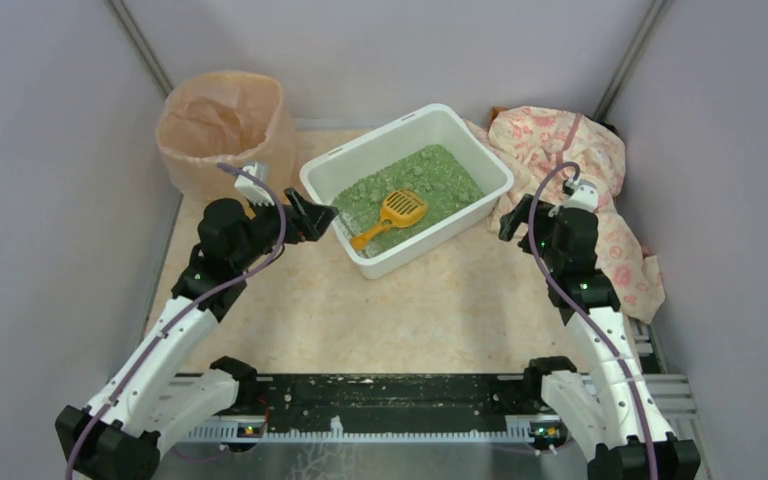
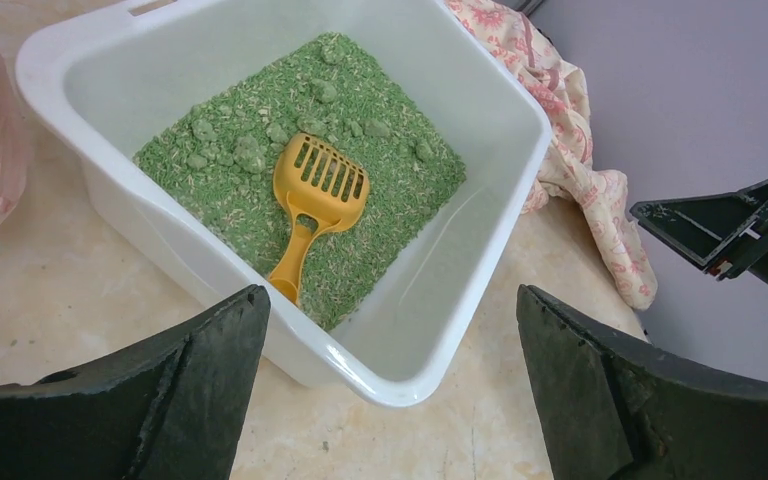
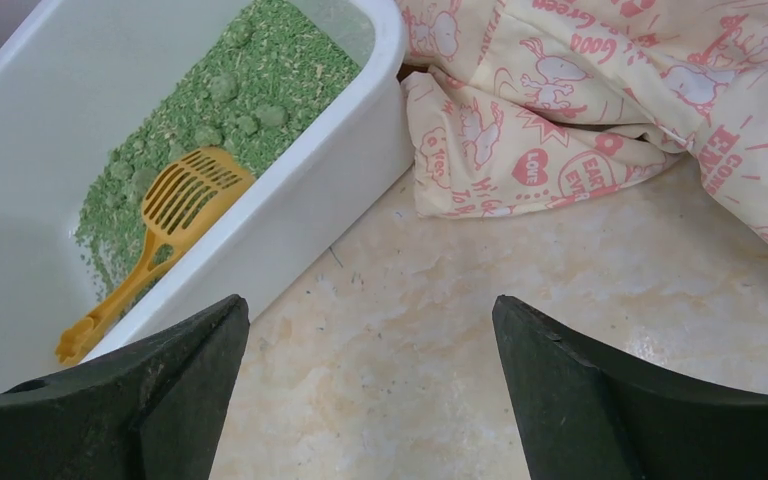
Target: Clean the litter box
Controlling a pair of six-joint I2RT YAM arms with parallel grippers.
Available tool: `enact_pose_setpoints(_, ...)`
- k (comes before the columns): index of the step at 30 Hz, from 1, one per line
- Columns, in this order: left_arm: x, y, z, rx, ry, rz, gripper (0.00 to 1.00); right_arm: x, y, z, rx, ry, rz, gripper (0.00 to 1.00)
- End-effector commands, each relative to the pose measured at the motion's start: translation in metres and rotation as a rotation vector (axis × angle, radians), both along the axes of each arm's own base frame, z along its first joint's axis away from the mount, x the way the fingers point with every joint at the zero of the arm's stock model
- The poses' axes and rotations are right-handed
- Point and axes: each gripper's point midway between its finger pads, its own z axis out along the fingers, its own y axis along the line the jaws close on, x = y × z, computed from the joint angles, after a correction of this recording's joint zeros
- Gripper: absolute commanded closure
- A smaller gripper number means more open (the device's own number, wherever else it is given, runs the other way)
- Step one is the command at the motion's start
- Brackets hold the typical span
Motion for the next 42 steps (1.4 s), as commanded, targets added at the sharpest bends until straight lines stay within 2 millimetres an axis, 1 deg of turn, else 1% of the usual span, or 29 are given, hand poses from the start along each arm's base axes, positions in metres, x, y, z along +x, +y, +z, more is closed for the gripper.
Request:
enact_pose_setpoints(1, 0.002, 0.002, 0.01, -0.017, -0.003, 0.027, 0.01, 0.003, 0.002, 0.023, 0.007, -0.063, 0.011, 0.08)
enact_pose_setpoints(9, 0.005, 0.004, 0.005, -0.01, 0.013, 0.043, 0.01, 0.004, 0.003, 0.018, 0.01, -0.053, 0.013, 0.08)
enact_pose_setpoints(12, 0.008, 0.006, 0.01, 0.025, -0.024, 0.046, 0.01, 0.004, 0.003, 0.016, 0.012, -0.05, 0.016, 0.08)
enact_pose_setpoints(16, 0.03, 0.021, 0.021, 0.151, -0.015, 0.133, 0.01, 0.004, 0.006, 0.014, 0.021, -0.049, 0.025, 0.08)
enact_pose_setpoints(17, 0.038, 0.027, 0.025, 0.191, -0.018, 0.173, 0.01, 0.004, 0.007, 0.014, 0.027, -0.051, 0.029, 0.09)
enact_pose_setpoints(18, 0.046, 0.029, 0.024, 0.222, -0.006, 0.19, 0.01, 0.006, 0.008, 0.014, 0.034, -0.054, 0.029, 0.13)
enact_pose_setpoints(20, 0.057, 0.027, 0.025, 0.258, -0.003, 0.193, 0.01, 0.008, 0.017, 0.014, 0.064, -0.047, 0.068, 0.18)
enact_pose_setpoints(22, 0.067, 0.02, 0.021, 0.271, 0.012, 0.172, 0.01, 0.012, 0.023, 0.017, 0.065, -0.022, 0.074, 0.18)
enact_pose_setpoints(23, 0.071, 0.014, 0.015, 0.274, 0.029, 0.154, 0.01, 0.013, 0.027, 0.018, 0.053, -0.008, 0.071, 0.18)
enact_pose_setpoints(24, 0.074, 0.008, 0.005, 0.277, 0.054, 0.132, 0.01, 0.017, 0.024, 0.019, 0.037, 0.003, 0.039, 0.18)
enact_pose_setpoints(26, 0.08, -0.008, -0.015, 0.281, 0.093, 0.083, 0.01, 0.025, 0.025, 0.02, 0.04, 0.017, 0.021, 0.18)
enact_pose_setpoints(28, 0.087, -0.02, -0.035, 0.295, 0.118, 0.064, 0.01, 0.034, 0.032, 0.023, 0.072, 0.015, 0.035, 0.18)
enact_pose_setpoints(29, 0.091, -0.023, -0.044, 0.305, 0.134, 0.077, 0.01, 0.039, 0.036, 0.025, 0.091, 0.007, 0.044, 0.18)
enact_pose_setpoints(30, 0.095, -0.024, -0.051, 0.316, 0.139, 0.099, 0.01, 0.044, 0.039, 0.025, 0.106, 0.006, 0.048, 0.19)
enact_pose_setpoints(31, 0.1, -0.028, -0.056, 0.319, 0.133, 0.098, 0.01, 0.05, 0.042, 0.027, 0.121, -0.001, 0.052, 0.19)
enact_pose_setpoints(33, 0.105, -0.038, -0.067, 0.331, 0.138, 0.087, 0.01, 0.061, 0.047, 0.025, 0.137, 0.011, 0.055, 0.19)
enact_pose_setpoints(35, 0.11, -0.047, -0.081, 0.366, 0.153, 0.075, 0.01, 0.072, 0.052, 0.02, 0.143, 0.028, 0.058, 0.2)
enact_pose_setpoints(38, 0.116, -0.054, -0.101, 0.422, 0.185, 0.071, 0.01, 0.088, 0.061, 0.01, 0.177, 0.064, 0.061, 0.2)
enact_pose_setpoints(42, 0.11, -0.057, -0.126, 0.458, 0.236, 0.058, 0.01, 0.106, 0.072, -0.012, 0.194, 0.112, 0.063, 0.21)
